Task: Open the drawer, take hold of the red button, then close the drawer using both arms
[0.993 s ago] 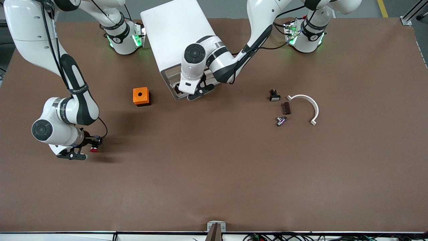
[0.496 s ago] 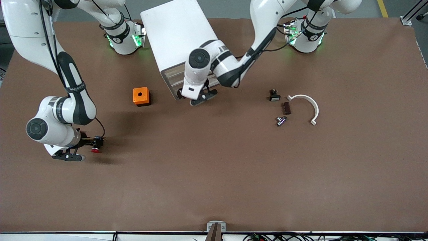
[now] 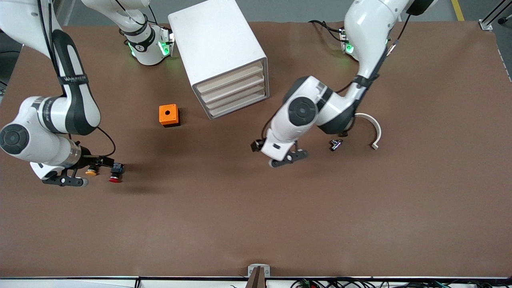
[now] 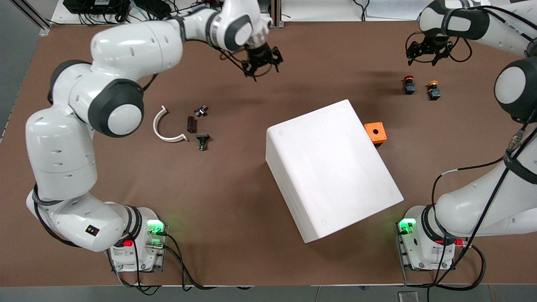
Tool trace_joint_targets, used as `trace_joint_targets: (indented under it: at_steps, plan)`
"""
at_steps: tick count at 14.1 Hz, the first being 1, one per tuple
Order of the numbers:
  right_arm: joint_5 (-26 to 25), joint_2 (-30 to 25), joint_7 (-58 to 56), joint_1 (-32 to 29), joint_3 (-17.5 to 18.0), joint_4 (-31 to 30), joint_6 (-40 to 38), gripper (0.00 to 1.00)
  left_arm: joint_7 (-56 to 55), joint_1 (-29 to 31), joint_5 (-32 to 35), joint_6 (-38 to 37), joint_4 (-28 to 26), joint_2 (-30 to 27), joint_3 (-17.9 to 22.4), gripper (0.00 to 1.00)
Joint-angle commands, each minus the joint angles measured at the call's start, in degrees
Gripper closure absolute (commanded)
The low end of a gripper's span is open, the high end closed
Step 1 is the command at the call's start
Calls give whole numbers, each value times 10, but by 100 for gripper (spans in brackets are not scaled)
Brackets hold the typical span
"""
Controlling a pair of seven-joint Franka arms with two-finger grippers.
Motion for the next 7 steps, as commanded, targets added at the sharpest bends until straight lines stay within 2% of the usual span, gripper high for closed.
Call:
trace_joint_targets:
  at_steps: [1, 4, 7]
  plan:
    - [0, -52, 8, 11, 2, 10, -63, 0, 77, 53, 44, -27, -10, -33, -4, 0]
    - [1, -67, 7, 11, 3, 59, -141, 0, 166, 110, 61, -52, -9, -65, -4, 0]
    - [45, -76, 7, 7, 0, 140, -249, 0, 272, 181, 65, -93, -11, -104, -8, 0]
